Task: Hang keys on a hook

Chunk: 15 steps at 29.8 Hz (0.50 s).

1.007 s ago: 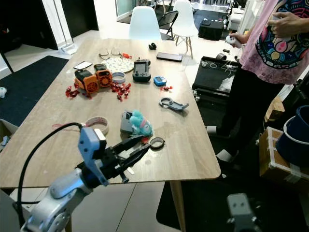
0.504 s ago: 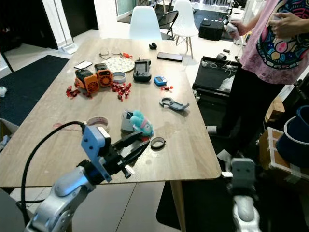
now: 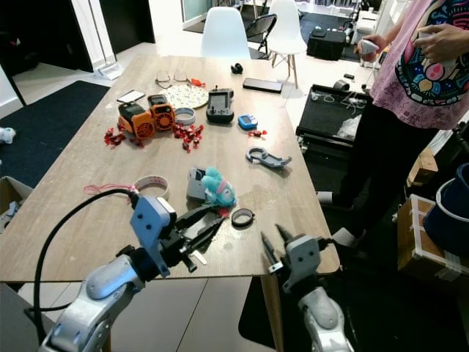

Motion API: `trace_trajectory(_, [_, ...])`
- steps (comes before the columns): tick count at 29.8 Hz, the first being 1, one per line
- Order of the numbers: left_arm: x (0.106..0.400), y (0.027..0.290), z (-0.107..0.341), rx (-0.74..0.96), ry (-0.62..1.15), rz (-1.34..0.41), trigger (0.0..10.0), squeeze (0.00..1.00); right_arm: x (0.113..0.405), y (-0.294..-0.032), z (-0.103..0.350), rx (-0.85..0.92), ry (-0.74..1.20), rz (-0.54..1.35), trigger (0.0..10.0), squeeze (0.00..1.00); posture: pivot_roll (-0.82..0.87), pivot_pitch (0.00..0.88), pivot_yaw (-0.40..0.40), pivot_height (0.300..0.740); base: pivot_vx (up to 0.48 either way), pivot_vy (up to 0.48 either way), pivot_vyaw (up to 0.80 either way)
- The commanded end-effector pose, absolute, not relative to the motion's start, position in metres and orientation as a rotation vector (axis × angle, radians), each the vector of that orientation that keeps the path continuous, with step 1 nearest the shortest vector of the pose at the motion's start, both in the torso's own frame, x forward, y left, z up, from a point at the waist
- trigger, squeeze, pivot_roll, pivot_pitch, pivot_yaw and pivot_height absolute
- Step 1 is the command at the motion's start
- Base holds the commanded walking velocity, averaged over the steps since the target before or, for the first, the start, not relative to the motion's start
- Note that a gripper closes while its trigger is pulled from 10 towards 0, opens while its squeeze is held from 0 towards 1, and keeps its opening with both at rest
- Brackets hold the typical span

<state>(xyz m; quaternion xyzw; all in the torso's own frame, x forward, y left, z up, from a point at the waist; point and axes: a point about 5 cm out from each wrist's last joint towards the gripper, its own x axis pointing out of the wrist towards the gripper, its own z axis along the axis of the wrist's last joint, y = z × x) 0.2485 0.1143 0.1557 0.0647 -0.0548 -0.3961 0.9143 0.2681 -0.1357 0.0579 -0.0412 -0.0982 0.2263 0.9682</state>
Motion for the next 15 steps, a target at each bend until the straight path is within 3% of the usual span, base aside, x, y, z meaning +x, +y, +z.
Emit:
trace_trajectory(1, [0.247,0.119,0.145,0.184,-0.027,-0.808,10.0,0.0,0.265,-0.135,0.056,-0.062,-0.182,0.47,10.0,0.0,0.06,0.055,-0.062,0.74,0.0,0.0,0.0])
trace_trajectory(6, [0.256,0.12,0.123,0.307,0.09,-0.67,10.0,0.0,0.265,-0.135,0.055,-0.049,-0.171,0.487,10.0,0.0,0.06,0.055,-0.06,0.74,0.0,0.0,0.0])
trace_trajectory(15, [0.269,0.106,0.114,0.294,0.095,-0.532,10.0,0.0,0.266,-0.129,0.055,-0.028,-0.159,0.513,10.0,0.0,0.06,0.053,-0.06,0.74,0.0,0.0,0.0])
